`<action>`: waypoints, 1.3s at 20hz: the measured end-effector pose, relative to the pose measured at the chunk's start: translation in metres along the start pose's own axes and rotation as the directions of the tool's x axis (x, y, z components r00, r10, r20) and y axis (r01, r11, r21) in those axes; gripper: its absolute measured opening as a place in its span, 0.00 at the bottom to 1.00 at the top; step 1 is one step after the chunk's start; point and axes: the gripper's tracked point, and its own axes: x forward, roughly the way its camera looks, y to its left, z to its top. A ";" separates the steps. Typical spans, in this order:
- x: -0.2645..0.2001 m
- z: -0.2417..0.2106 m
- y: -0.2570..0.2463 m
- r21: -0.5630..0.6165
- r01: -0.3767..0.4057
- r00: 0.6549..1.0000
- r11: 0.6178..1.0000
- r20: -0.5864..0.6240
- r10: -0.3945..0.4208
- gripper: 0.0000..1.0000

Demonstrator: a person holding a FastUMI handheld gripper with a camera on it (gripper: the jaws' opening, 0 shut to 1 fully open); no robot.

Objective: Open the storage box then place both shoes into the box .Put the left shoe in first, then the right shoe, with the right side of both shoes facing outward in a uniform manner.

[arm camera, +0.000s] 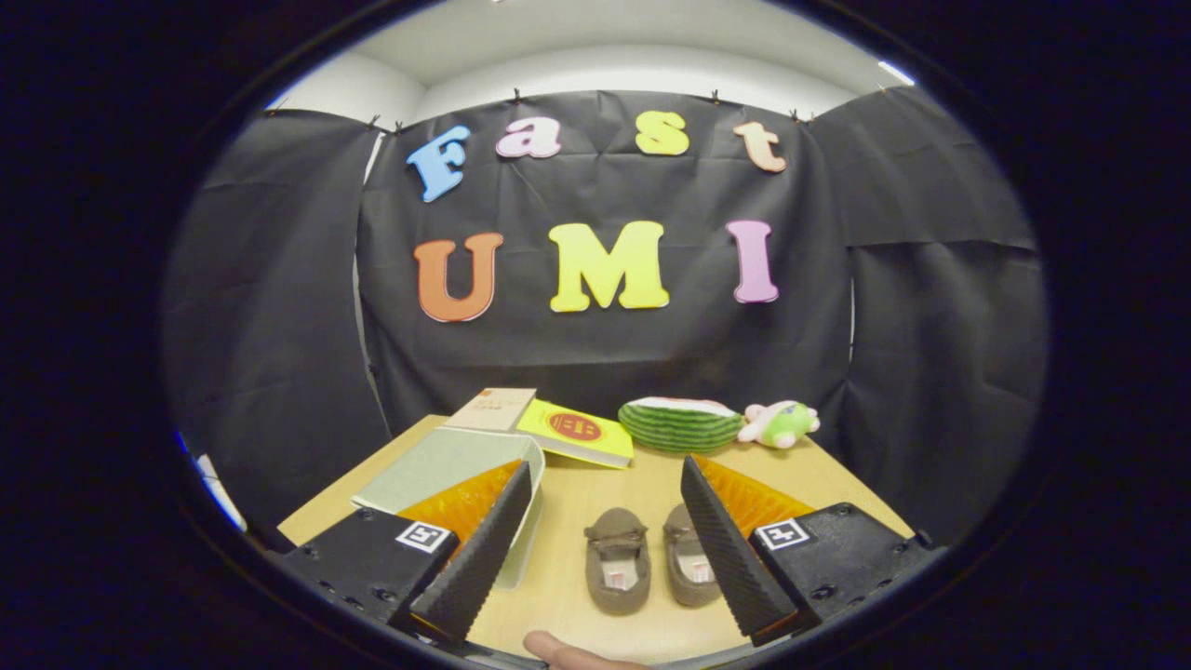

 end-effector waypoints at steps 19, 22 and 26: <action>0.185 -0.099 0.046 0.616 -0.332 0.670 0.714 -0.379 0.639 1.00; 0.188 -0.107 0.067 0.709 -0.350 0.570 0.612 -0.358 0.740 0.99; 0.205 -0.121 0.084 0.818 -0.299 0.458 0.492 -0.329 0.826 0.99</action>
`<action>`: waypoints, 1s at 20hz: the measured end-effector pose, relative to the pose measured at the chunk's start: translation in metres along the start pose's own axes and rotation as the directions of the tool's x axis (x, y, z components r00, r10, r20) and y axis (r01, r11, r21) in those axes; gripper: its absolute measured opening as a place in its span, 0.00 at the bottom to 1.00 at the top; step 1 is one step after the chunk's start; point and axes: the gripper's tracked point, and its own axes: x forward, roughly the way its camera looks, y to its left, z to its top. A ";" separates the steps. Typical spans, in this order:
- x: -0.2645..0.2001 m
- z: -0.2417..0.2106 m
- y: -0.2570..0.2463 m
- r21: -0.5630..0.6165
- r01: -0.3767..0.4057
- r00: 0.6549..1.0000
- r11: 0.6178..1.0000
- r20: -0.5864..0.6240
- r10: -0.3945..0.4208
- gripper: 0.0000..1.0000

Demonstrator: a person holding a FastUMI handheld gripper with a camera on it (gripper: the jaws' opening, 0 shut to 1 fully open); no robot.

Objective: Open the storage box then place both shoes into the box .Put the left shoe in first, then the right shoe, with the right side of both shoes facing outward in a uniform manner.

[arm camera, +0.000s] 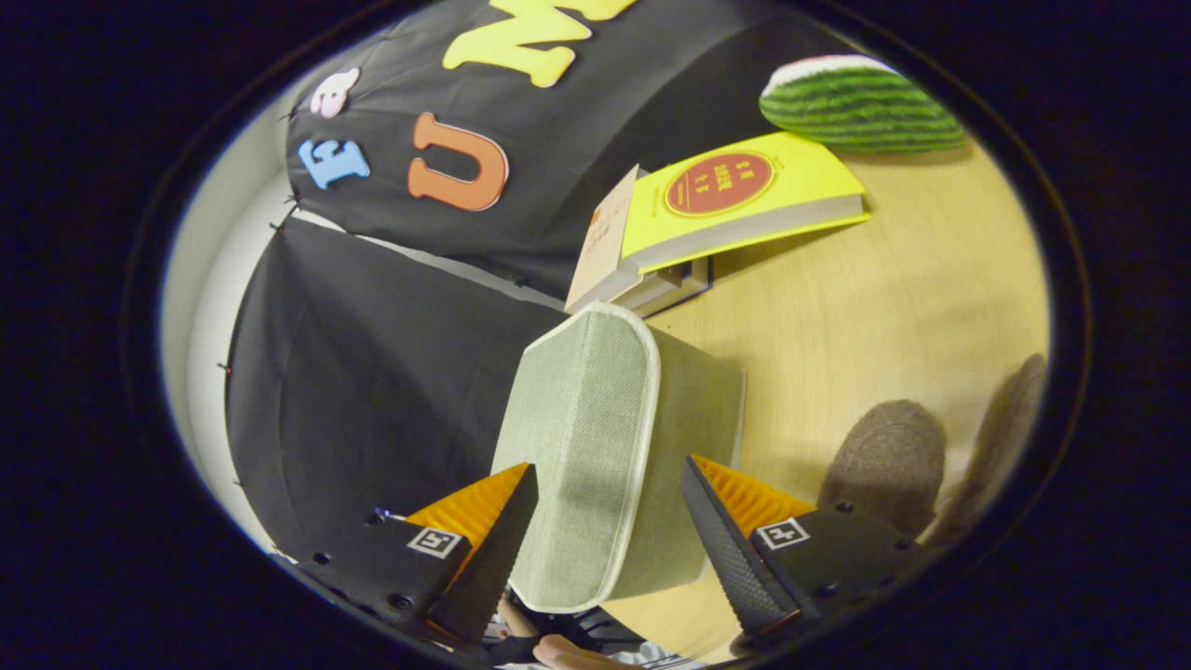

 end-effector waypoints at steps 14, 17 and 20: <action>0.017 -0.008 0.004 0.048 -0.125 0.985 0.991 -0.114 0.130 0.65; 0.007 -0.004 0.007 -0.002 -0.101 0.991 0.995 -0.088 0.100 0.44; -0.004 -0.006 0.017 -0.048 -0.090 0.993 0.995 -0.083 0.085 0.27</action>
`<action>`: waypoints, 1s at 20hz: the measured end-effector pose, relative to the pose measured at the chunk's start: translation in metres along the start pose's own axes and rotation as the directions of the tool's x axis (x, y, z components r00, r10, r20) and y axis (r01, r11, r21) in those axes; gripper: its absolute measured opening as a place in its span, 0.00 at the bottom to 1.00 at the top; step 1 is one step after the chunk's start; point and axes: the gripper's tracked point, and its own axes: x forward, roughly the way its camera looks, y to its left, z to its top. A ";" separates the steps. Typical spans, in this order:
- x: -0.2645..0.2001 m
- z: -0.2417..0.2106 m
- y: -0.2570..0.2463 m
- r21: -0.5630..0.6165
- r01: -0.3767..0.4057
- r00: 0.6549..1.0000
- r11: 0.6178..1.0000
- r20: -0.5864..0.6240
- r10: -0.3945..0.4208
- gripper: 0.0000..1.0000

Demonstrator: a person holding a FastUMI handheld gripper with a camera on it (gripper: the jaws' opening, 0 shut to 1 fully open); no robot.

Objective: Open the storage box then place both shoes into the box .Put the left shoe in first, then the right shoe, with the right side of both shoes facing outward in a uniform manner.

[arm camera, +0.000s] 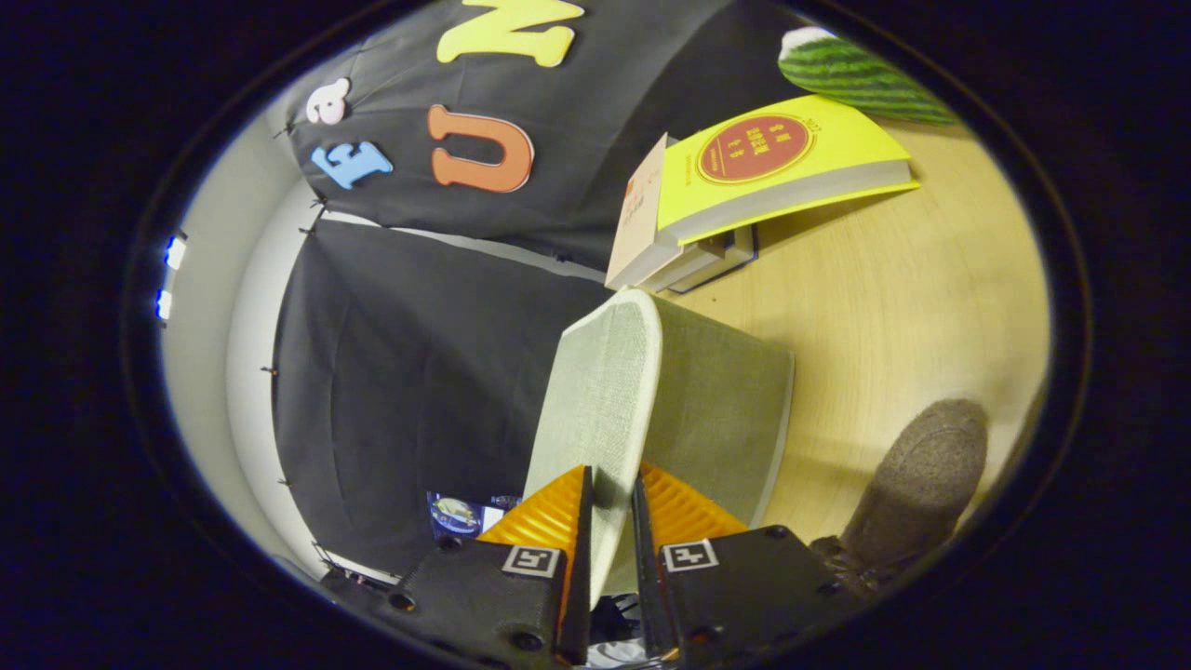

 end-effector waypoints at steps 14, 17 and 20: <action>-0.012 0.025 0.114 -0.012 0.052 0.981 0.999 0.189 -0.048 0.06; -0.003 0.025 0.143 -0.036 0.069 0.979 0.997 0.196 -0.061 0.06; 0.012 0.027 0.164 -0.047 0.083 0.974 0.995 0.217 -0.071 0.06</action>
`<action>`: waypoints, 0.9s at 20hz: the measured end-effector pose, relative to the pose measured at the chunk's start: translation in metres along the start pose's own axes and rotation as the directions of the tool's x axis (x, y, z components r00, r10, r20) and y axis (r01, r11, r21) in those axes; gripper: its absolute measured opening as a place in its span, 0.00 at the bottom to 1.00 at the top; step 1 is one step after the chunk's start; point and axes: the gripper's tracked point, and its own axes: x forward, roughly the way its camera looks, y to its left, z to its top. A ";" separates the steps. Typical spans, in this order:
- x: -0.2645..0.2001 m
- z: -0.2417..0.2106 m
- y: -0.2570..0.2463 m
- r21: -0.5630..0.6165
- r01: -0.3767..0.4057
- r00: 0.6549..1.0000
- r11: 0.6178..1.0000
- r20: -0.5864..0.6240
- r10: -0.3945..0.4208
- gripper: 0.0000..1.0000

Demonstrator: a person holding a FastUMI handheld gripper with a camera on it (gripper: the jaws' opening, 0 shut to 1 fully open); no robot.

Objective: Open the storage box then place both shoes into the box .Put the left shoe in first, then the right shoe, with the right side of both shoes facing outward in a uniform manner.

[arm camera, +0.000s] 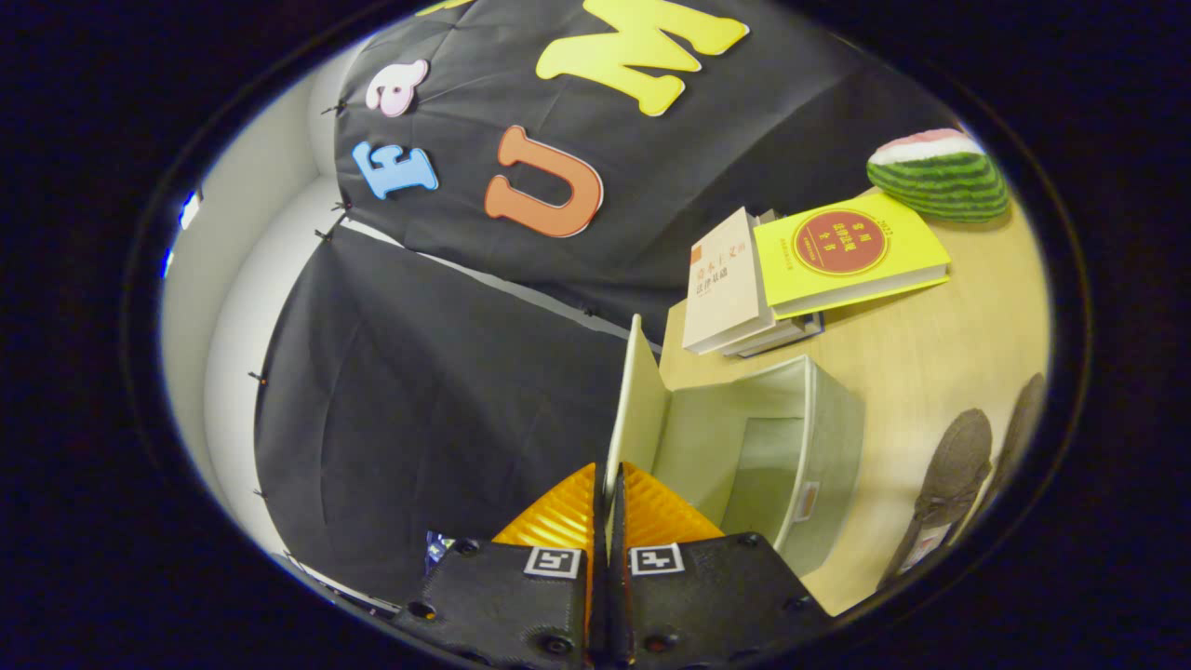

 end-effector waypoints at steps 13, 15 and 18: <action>0.089 -0.032 0.061 -0.009 -0.030 0.999 0.999 0.039 0.031 0.06; 0.103 -0.039 0.070 -0.025 -0.048 0.999 0.999 0.021 0.049 0.06; 0.123 -0.046 0.073 -0.035 -0.054 0.999 0.998 -0.001 0.054 0.08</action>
